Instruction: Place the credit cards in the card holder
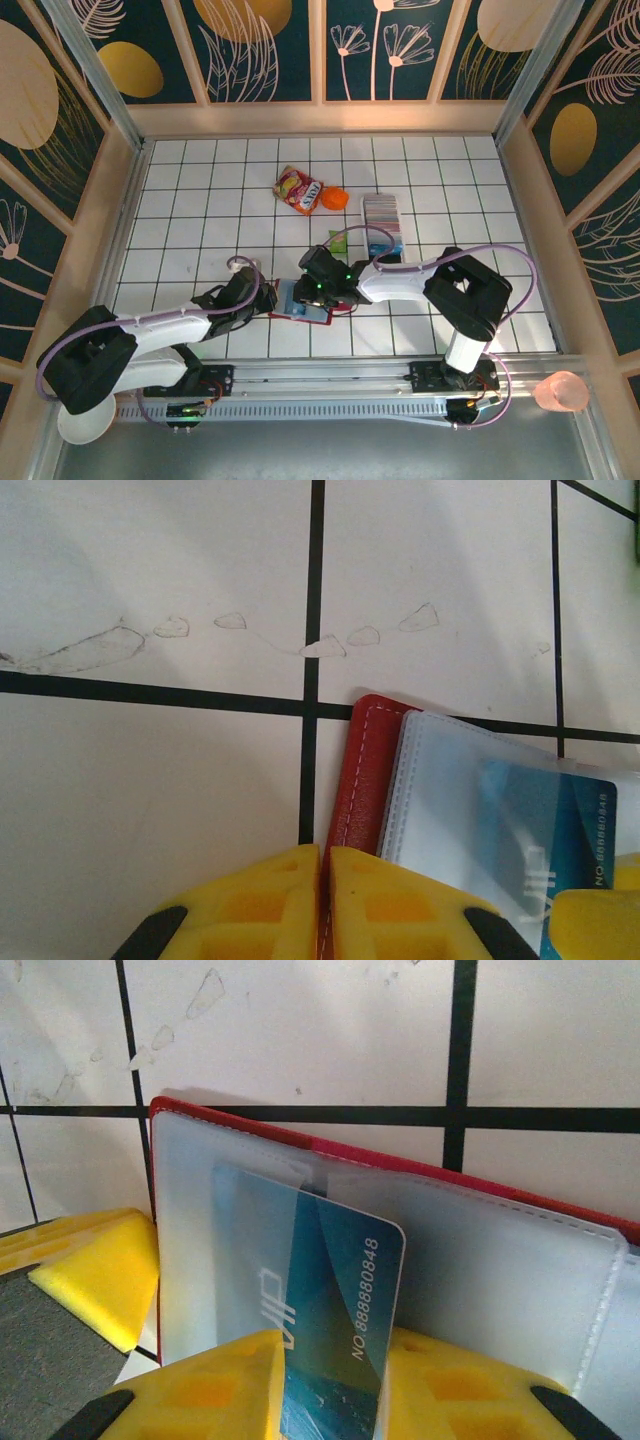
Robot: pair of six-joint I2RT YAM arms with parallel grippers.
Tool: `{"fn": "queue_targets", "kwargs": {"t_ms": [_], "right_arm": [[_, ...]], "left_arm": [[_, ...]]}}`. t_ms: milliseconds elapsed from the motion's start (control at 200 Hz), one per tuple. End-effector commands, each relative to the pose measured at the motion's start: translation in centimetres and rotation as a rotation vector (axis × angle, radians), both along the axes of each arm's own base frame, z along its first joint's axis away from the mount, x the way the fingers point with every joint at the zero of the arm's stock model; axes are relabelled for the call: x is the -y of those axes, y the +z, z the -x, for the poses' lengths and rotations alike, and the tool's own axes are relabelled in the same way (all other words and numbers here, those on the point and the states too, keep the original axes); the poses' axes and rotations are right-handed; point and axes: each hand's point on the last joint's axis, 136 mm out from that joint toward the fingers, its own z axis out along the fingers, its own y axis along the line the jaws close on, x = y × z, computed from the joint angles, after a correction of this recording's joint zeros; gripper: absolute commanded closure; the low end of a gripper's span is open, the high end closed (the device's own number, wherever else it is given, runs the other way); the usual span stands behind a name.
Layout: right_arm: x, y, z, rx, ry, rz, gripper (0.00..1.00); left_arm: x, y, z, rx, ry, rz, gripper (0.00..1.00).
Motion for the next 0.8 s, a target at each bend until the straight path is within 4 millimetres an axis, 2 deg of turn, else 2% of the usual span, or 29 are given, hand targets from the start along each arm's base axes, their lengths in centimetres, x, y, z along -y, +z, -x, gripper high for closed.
{"fn": "queue_targets", "kwargs": {"t_ms": [0, 135, 280, 540, 796], "right_arm": [[0.9, -0.2, 0.2, 0.014, -0.013, 0.044, 0.72], [0.1, -0.3, 0.2, 0.012, -0.004, 0.039, 0.76], [-0.8, 0.0, -0.1, 0.018, -0.002, 0.021, 0.76], [-1.6, 0.8, -0.4, 0.031, -0.004, -0.010, 0.72], [-1.7, 1.7, -0.2, 0.047, 0.009, -0.022, 0.71]], "left_arm": [[0.0, -1.7, 2.4, -0.098, -0.054, 0.005, 0.89], [0.5, -1.6, 2.9, -0.112, -0.079, 0.040, 0.89], [1.4, -1.4, 3.6, -0.129, -0.118, 0.095, 0.90], [2.5, -0.7, 4.3, -0.128, -0.163, 0.165, 0.89], [3.4, 0.3, 3.9, -0.113, -0.168, 0.209, 0.89]]}}
